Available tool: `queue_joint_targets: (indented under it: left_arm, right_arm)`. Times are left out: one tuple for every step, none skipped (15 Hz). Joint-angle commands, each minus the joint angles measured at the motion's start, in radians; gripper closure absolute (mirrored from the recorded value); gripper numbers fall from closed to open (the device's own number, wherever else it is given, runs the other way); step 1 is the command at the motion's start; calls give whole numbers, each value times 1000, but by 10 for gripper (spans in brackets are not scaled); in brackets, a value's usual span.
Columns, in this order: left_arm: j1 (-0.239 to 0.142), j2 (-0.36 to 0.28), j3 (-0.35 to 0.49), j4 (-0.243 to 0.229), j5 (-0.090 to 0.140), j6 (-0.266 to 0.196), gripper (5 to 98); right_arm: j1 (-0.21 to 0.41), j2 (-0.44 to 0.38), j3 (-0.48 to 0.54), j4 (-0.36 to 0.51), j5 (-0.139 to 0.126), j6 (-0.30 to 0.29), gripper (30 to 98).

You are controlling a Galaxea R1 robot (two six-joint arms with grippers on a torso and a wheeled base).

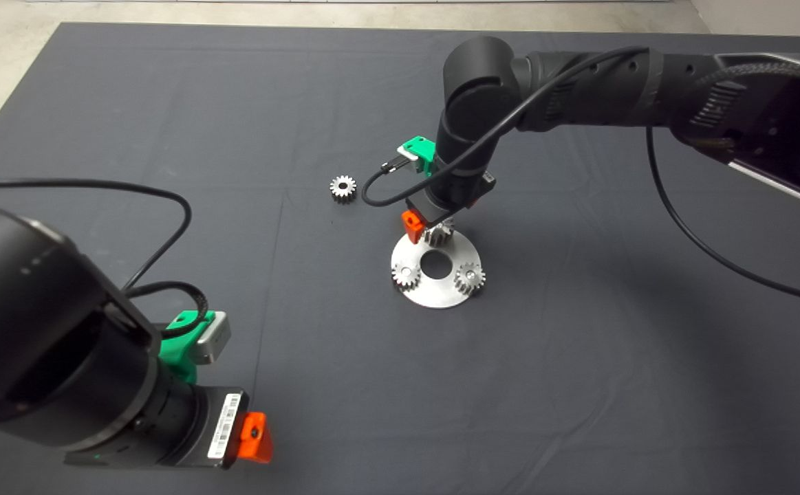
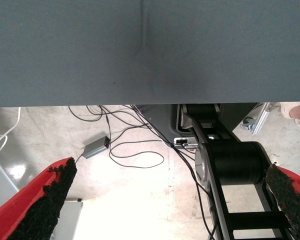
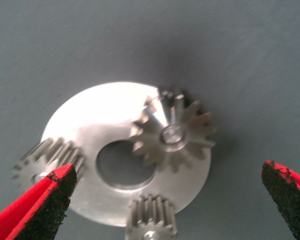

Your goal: Remove an incorrectly installed larger gear and replace it with the correct smaller gear

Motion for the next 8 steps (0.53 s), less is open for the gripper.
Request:
queue_joint_targets:
  left_arm:
    - [-13,1,18,-14,14,-12,58]
    - [-13,1,18,-14,14,-12,58]
    - [-13,1,18,-14,14,-12,58]
    - [-13,1,18,-14,14,-12,58]
    - [-13,1,18,-14,12,-12,58]
    - [-13,1,18,-14,12,-12,58]
    - [-13,1,18,-14,12,-12,58]
    - [-13,1,18,-14,12,-12,58]
  right_arm:
    - [15,11,-53,-65,-128,-8,308]
    - [15,11,-64,-71,-128,-8,308]
    - [13,11,-77,-71,-128,-6,308]
    - [10,11,-86,-73,-128,-6,308]
    - [6,12,-88,-73,-128,-6,308]
    - [5,12,-88,-73,-128,-6,308]
    - [5,12,-90,-73,-128,-5,308]
    - [5,12,-90,-73,-128,-5,308]
